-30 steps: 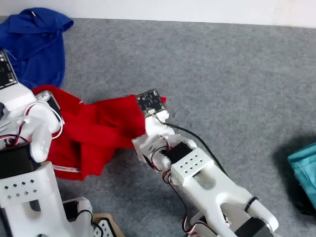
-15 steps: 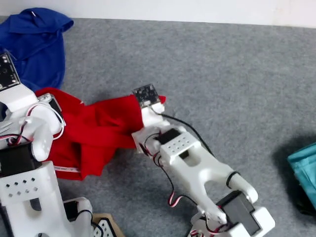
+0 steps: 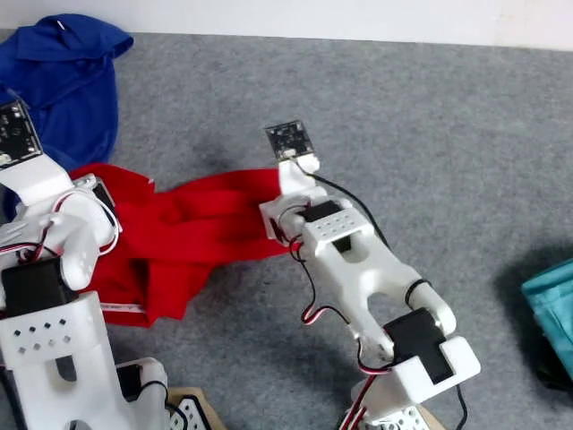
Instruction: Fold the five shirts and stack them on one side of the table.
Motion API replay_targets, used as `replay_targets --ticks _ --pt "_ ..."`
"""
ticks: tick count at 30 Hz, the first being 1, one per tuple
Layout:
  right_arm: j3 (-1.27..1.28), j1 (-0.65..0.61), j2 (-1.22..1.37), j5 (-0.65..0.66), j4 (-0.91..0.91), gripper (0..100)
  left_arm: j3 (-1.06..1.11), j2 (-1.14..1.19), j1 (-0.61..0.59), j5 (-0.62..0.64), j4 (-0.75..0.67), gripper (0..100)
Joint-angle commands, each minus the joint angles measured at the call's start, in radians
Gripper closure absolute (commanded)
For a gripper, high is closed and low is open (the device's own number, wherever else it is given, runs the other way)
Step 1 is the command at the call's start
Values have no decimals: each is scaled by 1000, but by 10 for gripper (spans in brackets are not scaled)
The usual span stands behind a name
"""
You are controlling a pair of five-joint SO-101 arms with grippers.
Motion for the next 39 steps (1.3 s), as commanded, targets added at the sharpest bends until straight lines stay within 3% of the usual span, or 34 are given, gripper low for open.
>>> replay_targets --ticks 1,15,21,25,28,33,39 --pt "-51 56 -120 8 -18 991 7 -15 -7 9 -14 989" --pt "-58 94 -510 6 -13 991 25 -15 -8 9 -17 989" --pt "-48 90 -664 3 189 991 25 -15 -13 9 -18 989" --pt "-5 84 -765 -71 383 991 27 -15 -13 11 -17 989" --pt "65 42 -820 -77 424 991 27 -15 -10 11 -20 989" --pt "217 21 -835 -75 337 981 27 -15 -10 11 -17 989" --pt "361 36 -834 -75 128 897 44 -15 -13 6 -20 989"
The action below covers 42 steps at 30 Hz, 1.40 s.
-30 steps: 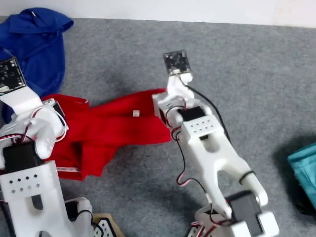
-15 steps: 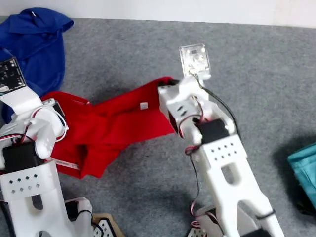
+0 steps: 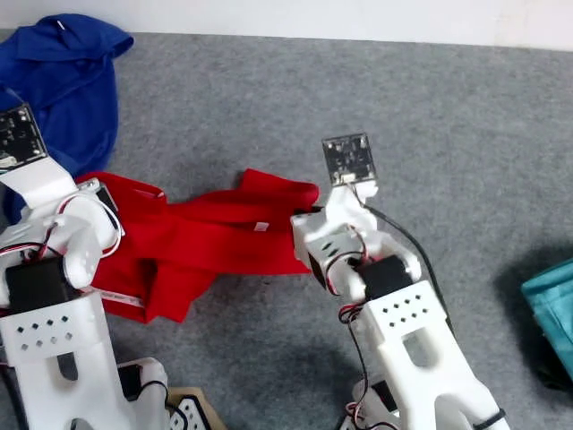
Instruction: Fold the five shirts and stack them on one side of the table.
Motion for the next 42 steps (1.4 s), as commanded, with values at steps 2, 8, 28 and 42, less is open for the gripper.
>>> replay_targets --ticks 2,8,28,42 --pt "36 4 -27 -12 -160 895 13 -15 -13 6 -21 989" --pt "27 81 -27 -21 -216 894 18 -15 -12 6 -21 989" --pt "-203 96 219 -86 170 893 18 -15 -13 6 -21 989" --pt "61 41 31 -80 157 892 47 -15 -8 9 -21 989"
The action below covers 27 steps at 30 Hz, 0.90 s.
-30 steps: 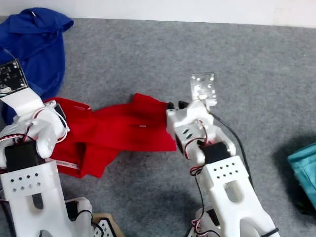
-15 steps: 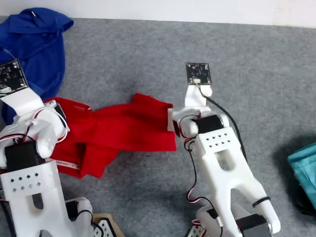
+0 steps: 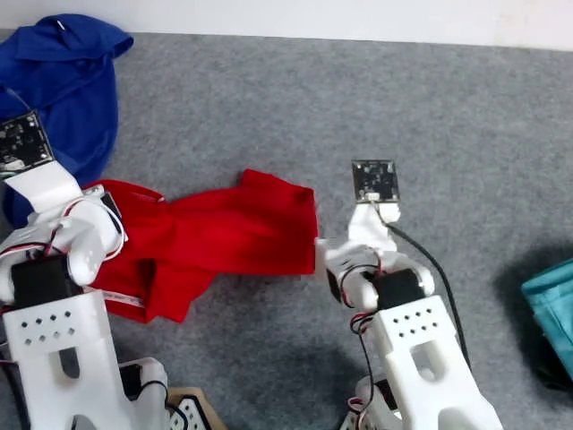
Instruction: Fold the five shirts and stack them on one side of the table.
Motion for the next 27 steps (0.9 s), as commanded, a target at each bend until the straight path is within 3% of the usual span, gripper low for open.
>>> replay_targets --ticks 1,10,20,27 --pt "-76 -48 145 -5 -5 892 -2 -15 -8 9 -21 989" --pt "-257 -53 495 15 -154 892 -1 -15 -12 6 -21 989" --pt "-354 -53 664 64 -232 890 15 -15 -10 6 -23 989" --pt "-357 -51 707 69 -232 789 24 -15 -12 6 -35 989"
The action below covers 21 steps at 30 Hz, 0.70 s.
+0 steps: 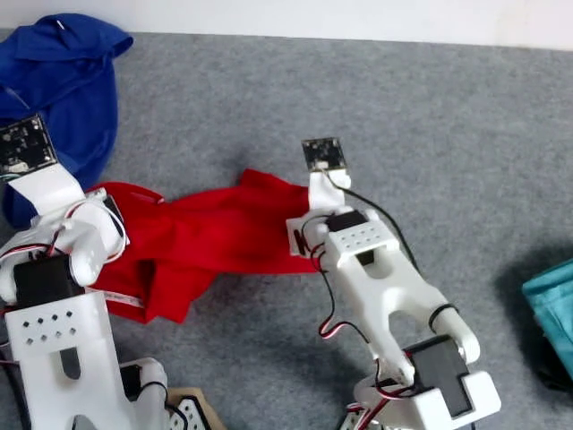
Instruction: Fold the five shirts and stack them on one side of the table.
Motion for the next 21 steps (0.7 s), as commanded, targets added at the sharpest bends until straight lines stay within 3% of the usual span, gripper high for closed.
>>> replay_targets --ticks 1,8,21 --pt "-44 -10 -7 12 -19 789 -5 -15 -12 6 -35 989" --pt "-28 58 -10 5 27 789 -5 -15 -12 5 -35 989" --pt "-27 -33 4 5 -87 789 21 -15 -12 5 -52 989"
